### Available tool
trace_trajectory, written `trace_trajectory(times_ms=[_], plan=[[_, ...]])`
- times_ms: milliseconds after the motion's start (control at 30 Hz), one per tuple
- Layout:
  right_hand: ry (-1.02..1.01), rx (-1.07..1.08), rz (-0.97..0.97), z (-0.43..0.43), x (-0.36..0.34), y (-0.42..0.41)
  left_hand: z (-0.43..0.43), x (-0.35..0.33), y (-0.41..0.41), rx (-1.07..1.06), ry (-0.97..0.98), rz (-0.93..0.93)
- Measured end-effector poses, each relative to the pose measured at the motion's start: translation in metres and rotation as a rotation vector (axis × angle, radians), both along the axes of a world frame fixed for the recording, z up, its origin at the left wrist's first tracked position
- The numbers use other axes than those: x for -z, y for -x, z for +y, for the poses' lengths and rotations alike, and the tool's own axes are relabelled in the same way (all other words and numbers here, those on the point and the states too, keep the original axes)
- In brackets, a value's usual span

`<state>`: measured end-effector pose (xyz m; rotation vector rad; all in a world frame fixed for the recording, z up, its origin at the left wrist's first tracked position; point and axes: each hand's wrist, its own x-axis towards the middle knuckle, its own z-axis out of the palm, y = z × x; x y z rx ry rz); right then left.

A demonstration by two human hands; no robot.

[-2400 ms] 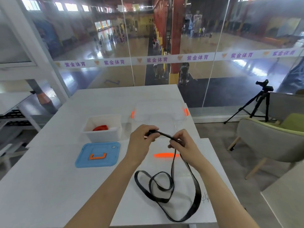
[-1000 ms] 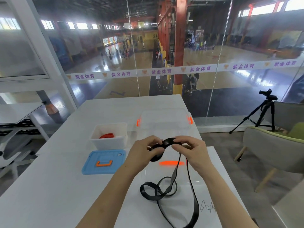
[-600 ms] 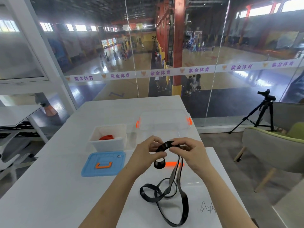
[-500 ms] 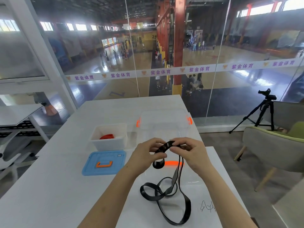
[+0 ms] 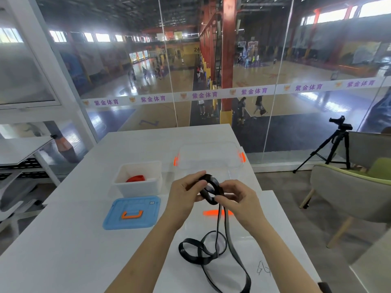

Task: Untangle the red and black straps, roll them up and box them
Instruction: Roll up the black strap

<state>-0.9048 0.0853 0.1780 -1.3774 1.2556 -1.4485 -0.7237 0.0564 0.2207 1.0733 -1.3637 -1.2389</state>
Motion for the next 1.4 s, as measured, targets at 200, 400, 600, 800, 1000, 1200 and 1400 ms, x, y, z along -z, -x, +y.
trace_trajectory(times_ms=[200, 400, 600, 800, 1000, 1200, 1400], plan=[[-0.004, 0.005, -0.086, -0.002, 0.004, 0.001, -0.006, 0.001, 0.0, -0.053, -0.014, 0.148], [0.008, 0.053, -0.244, -0.002, 0.007, 0.0, -0.008, 0.0, 0.001, -0.014, -0.04, 0.248], [0.07, 0.118, -0.272, -0.003, -0.005, 0.004, -0.015, 0.003, -0.017, 0.119, -0.059, 0.068], [0.146, 0.034, 0.074, -0.004, -0.017, 0.021, -0.02, -0.018, -0.028, 0.174, 0.251, -0.5], [0.167, -0.034, 0.269, 0.0, -0.025, 0.023, -0.016, -0.022, -0.006, 0.249, 0.209, -0.666], [0.097, 0.009, -0.046, 0.003, -0.022, 0.014, -0.01, -0.019, -0.003, 0.117, 0.145, -0.222], [0.1, 0.082, -0.127, 0.005, -0.025, 0.013, -0.006, -0.023, -0.007, 0.188, 0.039, -0.134]])
